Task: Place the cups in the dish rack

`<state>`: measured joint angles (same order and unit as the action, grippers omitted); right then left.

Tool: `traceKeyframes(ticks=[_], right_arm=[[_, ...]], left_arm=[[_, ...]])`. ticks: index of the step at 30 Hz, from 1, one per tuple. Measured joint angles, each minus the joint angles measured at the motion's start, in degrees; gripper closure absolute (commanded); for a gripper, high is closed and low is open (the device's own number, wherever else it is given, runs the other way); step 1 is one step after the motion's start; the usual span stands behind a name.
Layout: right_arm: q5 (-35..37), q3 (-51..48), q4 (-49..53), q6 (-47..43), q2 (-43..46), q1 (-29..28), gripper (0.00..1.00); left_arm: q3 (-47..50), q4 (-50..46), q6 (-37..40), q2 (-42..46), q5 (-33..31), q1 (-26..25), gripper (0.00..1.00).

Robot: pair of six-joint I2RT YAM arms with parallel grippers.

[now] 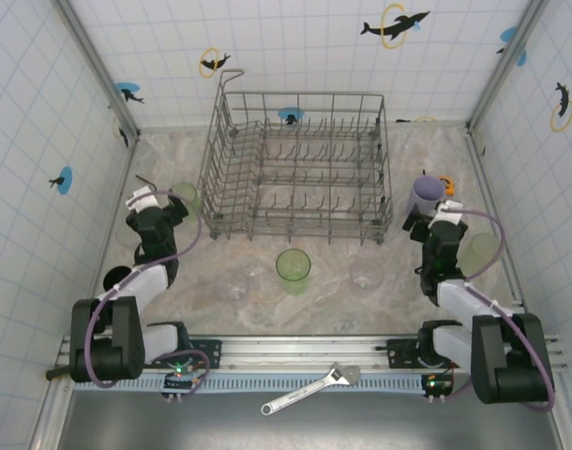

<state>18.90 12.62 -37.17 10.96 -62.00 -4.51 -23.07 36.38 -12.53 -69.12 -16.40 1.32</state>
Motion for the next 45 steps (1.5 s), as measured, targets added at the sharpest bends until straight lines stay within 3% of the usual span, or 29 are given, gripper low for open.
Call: traceKeyframes(ticks=[10,20,33,39,45], right_arm=[[-0.52,12.57,21.55,5.7,0.79,-0.04,0.0],[-5.14,18.67,37.11,7.58,1.31,-0.42,0.0],[-8.57,22.93,46.12,7.91,3.45,-0.79,0.0],[-9.11,24.17,48.96,8.09,3.48,-0.79,0.0],[-9.99,25.64,50.86,8.37,3.87,-1.31,0.0]], left_arm=[[-11.21,-22.43,-4.5,3.39,-0.33,-5.29,0.02],[-21.99,-43.28,-11.23,6.12,6.67,-6.32,0.02],[-36.22,-69.42,-16.83,6.4,17.9,-7.13,0.02],[-43.06,-74.75,-19.28,6.75,17.68,-14.27,0.02],[-42.88,-78.2,-19.23,7.69,13.42,-14.4,0.02]])
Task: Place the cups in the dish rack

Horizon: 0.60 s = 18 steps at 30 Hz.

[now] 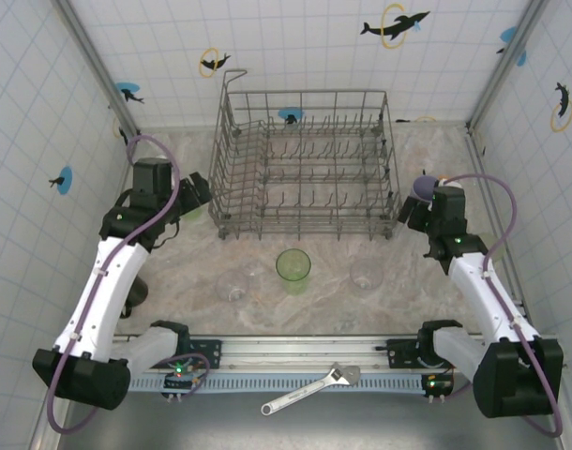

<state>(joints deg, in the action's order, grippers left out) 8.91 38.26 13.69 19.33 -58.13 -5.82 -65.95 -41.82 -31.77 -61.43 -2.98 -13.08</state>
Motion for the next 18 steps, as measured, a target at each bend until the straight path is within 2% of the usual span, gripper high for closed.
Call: traceKeyframes(ticks=[7,12,18], right_arm=[[-0.17,1.64,1.79,0.11,0.09,-0.42,0.0],[-0.2,1.7,3.23,0.61,0.11,-0.5,0.0],[-0.66,2.84,4.68,1.73,0.11,-0.83,0.0]], left_arm=[[-1.16,-2.45,-2.16,0.74,1.55,-0.68,0.02],[-1.84,-2.89,-5.38,3.8,3.02,-5.14,0.02],[2.86,-3.17,-8.52,7.17,2.69,-9.77,0.02]])
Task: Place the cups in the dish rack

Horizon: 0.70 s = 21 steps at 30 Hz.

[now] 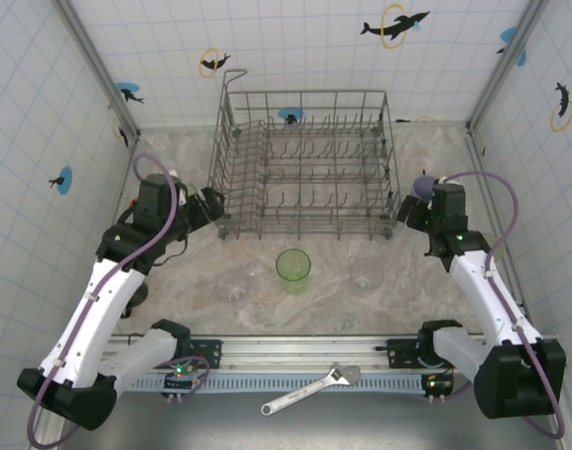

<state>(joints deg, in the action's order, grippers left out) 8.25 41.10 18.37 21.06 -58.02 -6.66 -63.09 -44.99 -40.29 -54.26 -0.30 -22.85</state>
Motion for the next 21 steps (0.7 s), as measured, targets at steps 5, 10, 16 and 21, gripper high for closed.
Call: traceKeyframes(ticks=[5,10,16,21], right_arm=[[-0.11,1.51,1.46,0.94,0.37,-0.68,0.0],[0.48,1.81,2.47,1.7,1.55,-1.2,0.0],[1.31,2.49,4.0,2.14,2.49,-1.57,0.0],[1.79,2.69,4.37,2.12,2.54,-1.62,0.0]], left_arm=[[1.46,0.0,-1.4,-1.05,-1.99,-7.78,0.02],[1.46,0.46,-2.03,-4.87,-5.46,-16.48,0.02],[1.46,0.74,-1.9,-11.08,-7.89,-25.07,0.03],[1.46,0.94,-1.62,-15.34,-7.89,-29.11,0.05]])
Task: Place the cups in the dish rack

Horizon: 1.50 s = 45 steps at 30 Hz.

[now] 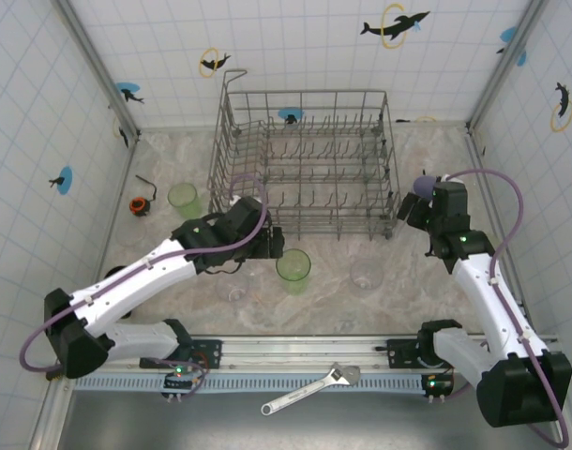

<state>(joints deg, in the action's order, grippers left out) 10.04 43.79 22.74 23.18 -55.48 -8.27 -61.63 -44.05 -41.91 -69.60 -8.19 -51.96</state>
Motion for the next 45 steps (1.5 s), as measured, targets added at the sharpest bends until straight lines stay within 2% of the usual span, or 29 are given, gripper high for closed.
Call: traceKeyframes(ticks=[13,27,37,45], right_arm=[[0.17,0.0,0.26,-0.26,0.2,-0.02,0.0],[-1.14,0.0,0.15,-0.92,1.4,-0.02,0.0],[-1.25,-0.04,-0.2,-0.85,1.68,-0.02,0.0],[-1.11,-0.42,-0.2,-0.92,2.32,-0.02,0.0]], left_arm=[[0.0,2.78,1.57,-5.66,2.97,-2.25,0.13],[1.92,4.33,1.66,-7.45,4.57,-2.91,0.14],[2.91,5.09,2.91,-8.59,4.55,-2.91,0.24],[3.1,5.09,3.17,-10.27,4.13,-3.13,0.48]])
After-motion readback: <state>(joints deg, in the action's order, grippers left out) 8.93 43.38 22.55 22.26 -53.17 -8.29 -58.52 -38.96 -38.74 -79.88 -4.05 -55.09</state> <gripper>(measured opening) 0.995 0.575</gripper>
